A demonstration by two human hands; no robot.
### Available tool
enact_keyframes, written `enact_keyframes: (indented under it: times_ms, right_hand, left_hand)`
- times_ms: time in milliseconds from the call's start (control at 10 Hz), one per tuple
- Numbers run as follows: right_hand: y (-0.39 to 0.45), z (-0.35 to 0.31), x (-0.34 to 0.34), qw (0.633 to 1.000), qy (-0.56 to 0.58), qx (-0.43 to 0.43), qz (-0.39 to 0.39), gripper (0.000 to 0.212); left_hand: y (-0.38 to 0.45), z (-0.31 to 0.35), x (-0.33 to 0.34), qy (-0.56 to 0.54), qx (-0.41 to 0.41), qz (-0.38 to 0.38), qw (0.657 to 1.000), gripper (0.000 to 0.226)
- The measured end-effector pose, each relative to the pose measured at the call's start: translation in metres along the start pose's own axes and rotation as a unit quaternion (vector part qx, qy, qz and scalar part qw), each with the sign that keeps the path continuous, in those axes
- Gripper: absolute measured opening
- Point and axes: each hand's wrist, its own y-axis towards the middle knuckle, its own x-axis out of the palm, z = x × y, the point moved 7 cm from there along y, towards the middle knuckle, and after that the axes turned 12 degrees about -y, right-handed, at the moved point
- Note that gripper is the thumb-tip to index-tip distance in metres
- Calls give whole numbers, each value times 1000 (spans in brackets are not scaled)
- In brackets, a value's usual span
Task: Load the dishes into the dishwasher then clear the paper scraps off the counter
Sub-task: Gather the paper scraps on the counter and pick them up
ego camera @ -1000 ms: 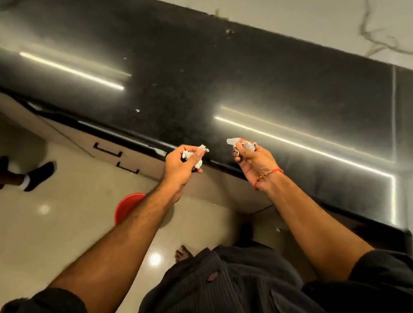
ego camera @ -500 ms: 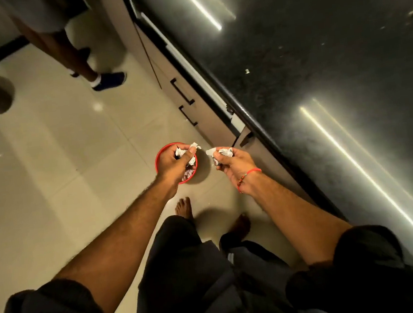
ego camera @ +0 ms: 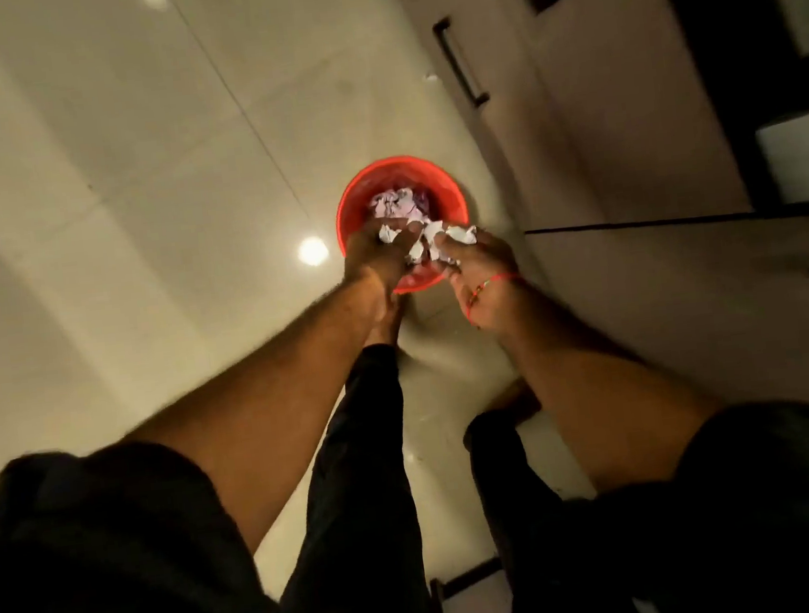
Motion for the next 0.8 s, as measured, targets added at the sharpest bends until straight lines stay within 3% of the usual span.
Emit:
enact_keyframes:
  times_ms: [200, 300, 400, 500, 600, 700, 800]
  right_hand:
    - [80, 44, 15, 994, -76, 84, 2, 37]
    - [99, 49, 11, 990, -113, 72, 48, 23]
    - [102, 43, 7, 975, -200, 34, 93, 25]
    - [97, 33, 6, 958, -252, -17, 135, 32]
    - [94, 30, 13, 969, -226, -37, 92, 29]
    - [85, 27, 16, 985, -161, -29, 51, 29]
    - [72, 27, 14, 991, -126, -20, 33, 24]
  left_hand:
    - [75, -34, -12, -33, -99, -14, 994, 41]
    - [98, -45, -29, 65, -66, 17, 996, 24]
    - [100, -45, -38, 128, -21, 42, 991, 16]
    - [96, -41, -41, 98, -2, 39, 994, 22]
    - [89, -38, -36, 61, -13, 6, 998, 30]
    - [74, -29, -32, 70, 1, -19, 997, 51]
    - [62, -20, -34, 81, 28, -5, 996, 46]
